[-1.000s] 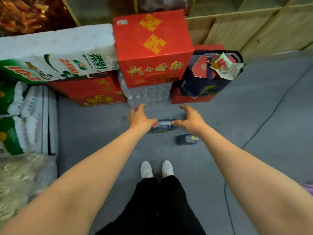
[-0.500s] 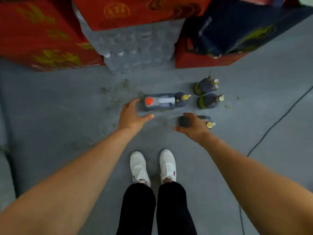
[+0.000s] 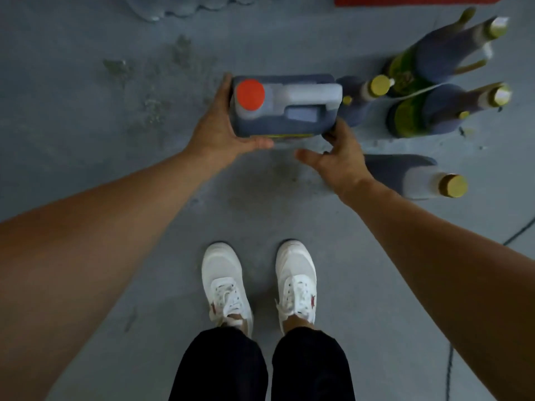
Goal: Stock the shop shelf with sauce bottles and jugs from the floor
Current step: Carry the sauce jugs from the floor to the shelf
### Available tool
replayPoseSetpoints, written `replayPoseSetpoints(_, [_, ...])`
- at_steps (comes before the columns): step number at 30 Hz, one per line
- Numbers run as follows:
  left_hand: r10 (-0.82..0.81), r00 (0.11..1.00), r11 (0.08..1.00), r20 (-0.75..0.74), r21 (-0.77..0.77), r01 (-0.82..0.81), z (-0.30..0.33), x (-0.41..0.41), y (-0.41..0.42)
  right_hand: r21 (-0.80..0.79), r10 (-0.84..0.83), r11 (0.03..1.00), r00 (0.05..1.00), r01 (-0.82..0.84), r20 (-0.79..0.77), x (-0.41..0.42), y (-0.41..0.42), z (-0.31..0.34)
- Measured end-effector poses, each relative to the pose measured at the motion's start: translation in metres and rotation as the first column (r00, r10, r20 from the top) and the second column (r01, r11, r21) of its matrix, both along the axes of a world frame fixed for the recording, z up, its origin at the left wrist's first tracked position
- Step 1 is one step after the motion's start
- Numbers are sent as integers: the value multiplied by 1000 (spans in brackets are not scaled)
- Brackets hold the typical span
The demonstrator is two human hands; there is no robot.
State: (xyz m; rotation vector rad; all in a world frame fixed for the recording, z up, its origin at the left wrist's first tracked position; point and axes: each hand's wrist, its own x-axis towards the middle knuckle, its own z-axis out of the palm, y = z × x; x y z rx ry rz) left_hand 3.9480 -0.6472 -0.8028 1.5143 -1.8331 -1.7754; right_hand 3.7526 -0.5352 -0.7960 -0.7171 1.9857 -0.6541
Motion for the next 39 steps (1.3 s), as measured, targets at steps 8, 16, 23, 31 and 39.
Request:
replayPoseSetpoints(8, [-151,988,987,30,-40,153,-10,12,-35,34,108,994,994,-107,-11,20,22,-15])
replayPoseSetpoints(16, [-324,942,946,91,58,319,-9,15,-60,24,129,991,992,-129,6,6,-7,-59])
replayPoseSetpoints(23, [-302,939,953,165,25,302,-10,11,-61,-3,241,971,970,-241,-30,-11,-10,-65])
replayPoseSetpoints(31, [-158,979,943,126,314,111,23,42,-18,160,20,979,835,-129,549,1,15,-20])
replayPoseSetpoints(39, [88,985,830,151,536,-156,109,93,47,376,-129,906,721,-193,681,42,58,74])
